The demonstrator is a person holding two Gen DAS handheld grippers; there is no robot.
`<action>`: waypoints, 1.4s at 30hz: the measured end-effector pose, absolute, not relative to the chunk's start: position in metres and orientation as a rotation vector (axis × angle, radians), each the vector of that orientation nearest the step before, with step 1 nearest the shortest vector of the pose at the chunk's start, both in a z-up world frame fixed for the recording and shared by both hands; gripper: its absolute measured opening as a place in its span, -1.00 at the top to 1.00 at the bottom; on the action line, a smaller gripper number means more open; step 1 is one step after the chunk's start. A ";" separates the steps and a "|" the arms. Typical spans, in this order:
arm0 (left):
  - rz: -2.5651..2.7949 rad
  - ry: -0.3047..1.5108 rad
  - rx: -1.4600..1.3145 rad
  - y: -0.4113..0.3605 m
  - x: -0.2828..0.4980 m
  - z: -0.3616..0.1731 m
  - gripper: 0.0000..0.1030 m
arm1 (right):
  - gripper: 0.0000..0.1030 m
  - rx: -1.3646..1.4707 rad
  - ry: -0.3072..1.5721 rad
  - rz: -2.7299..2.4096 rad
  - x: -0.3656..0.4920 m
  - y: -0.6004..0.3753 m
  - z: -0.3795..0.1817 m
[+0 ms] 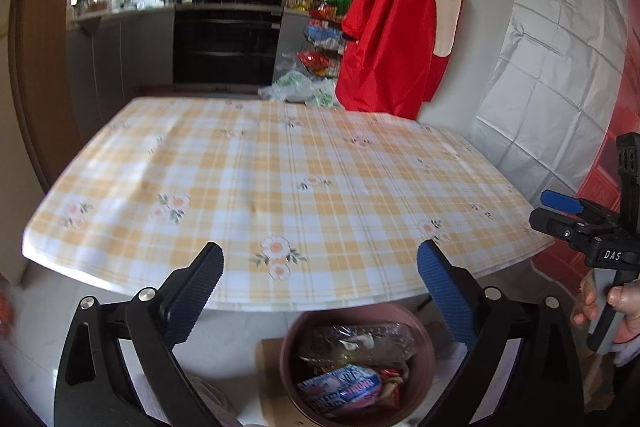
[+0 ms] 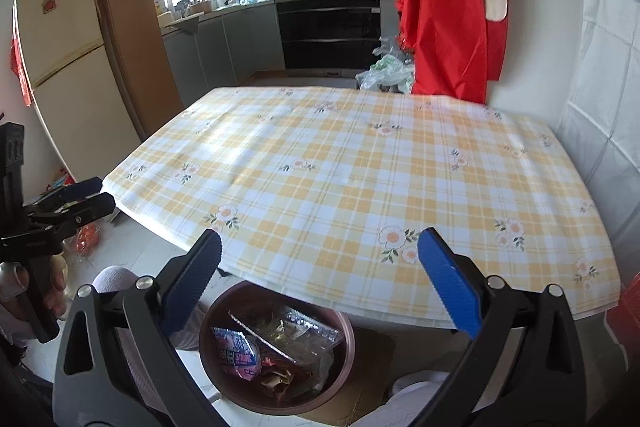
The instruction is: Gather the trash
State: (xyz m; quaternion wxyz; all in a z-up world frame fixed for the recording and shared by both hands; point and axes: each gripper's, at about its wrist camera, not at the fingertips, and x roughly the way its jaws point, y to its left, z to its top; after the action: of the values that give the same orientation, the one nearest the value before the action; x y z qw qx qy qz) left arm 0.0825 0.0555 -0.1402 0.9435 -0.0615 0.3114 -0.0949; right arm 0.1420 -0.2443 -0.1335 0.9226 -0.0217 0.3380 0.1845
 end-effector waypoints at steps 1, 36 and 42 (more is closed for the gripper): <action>-0.185 0.620 -0.109 0.054 0.082 -0.136 -0.88 | -0.88 -0.040 0.681 0.369 0.140 -0.244 -0.129; -0.073 0.457 -0.016 0.035 0.079 -0.088 -0.88 | -0.89 0.021 0.590 0.239 0.137 -0.246 -0.099; -0.070 0.454 -0.010 0.034 0.078 -0.088 -0.88 | -0.89 0.020 0.590 0.234 0.137 -0.247 -0.099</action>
State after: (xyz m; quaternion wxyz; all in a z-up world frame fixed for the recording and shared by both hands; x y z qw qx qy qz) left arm 0.0782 0.0335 -0.0876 0.9737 -0.0048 0.2251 -0.0347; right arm 0.1372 -0.2468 -0.0986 0.9501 0.0096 0.2900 0.1149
